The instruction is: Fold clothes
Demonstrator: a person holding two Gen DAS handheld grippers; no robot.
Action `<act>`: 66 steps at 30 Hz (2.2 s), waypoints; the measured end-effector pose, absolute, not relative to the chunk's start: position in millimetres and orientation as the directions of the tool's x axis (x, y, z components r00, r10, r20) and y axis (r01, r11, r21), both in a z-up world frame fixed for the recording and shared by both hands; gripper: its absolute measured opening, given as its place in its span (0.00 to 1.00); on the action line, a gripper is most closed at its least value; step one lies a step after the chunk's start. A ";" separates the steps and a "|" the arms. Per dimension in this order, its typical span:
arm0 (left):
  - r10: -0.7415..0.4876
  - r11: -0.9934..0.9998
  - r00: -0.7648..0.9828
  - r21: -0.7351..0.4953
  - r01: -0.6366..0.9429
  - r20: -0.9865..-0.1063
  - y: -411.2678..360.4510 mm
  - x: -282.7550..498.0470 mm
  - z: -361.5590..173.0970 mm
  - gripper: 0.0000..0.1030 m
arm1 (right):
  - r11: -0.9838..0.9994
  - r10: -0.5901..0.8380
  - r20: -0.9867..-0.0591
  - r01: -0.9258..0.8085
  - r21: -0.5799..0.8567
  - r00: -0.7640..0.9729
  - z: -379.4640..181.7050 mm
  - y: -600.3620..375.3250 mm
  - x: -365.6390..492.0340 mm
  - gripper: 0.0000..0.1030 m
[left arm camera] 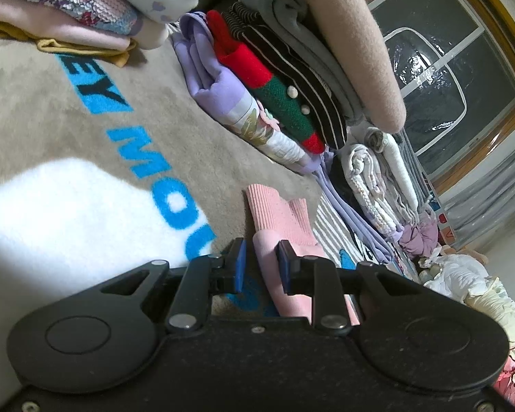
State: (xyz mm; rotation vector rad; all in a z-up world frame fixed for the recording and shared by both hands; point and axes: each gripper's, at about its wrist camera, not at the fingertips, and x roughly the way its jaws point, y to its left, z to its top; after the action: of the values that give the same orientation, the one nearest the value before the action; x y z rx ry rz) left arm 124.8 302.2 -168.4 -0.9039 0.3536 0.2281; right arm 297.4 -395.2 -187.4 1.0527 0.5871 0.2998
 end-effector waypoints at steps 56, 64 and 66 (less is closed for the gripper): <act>0.165 0.849 0.925 -0.427 -0.310 -0.343 206.1 51.0 -74.9 0.47 | 0.880 0.390 -0.305 -0.254 0.401 0.869 -133.4 -409.2 153.2 0.34; -0.173 0.975 0.892 -0.202 0.095 -0.417 44.7 92.1 -83.7 0.47 | 0.838 0.528 -0.424 -0.533 0.119 0.736 -120.4 -303.2 137.1 0.32; -0.216 0.976 0.864 -0.131 0.175 -0.456 12.7 92.5 -100.4 0.47 | 0.834 0.501 -0.482 -0.549 0.049 0.719 -123.2 -290.5 133.0 0.32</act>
State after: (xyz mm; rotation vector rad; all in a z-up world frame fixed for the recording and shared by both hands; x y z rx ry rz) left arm 92.5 12.7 -100.4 -0.0868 0.4872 -0.2049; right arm 133.0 -290.5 -123.2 -0.0996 0.5035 0.5818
